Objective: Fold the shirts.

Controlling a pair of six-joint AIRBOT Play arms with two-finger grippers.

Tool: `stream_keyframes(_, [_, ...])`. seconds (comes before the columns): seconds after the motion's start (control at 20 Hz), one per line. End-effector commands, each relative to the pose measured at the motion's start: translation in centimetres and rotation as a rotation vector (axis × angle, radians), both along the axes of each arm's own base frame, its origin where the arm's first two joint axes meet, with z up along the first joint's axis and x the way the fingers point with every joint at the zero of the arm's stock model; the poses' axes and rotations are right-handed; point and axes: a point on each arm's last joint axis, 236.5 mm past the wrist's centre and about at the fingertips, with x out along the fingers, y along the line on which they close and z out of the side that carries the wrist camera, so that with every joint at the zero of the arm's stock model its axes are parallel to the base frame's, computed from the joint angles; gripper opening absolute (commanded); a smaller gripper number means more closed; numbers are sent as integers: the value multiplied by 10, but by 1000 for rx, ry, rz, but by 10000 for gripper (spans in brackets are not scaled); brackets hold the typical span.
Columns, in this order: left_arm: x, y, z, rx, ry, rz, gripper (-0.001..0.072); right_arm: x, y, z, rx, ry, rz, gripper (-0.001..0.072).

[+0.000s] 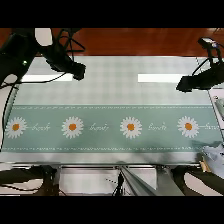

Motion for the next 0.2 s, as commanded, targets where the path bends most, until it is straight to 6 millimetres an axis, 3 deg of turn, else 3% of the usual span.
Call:
stream_keyframes(0.0, [1,-1,-7,3,16,0,720,0,0,0,0,0,2,603])
stream_keyframes(0.15, [3,-2,-15,10,32,-1,720,0,0,0,0,0,2,603])
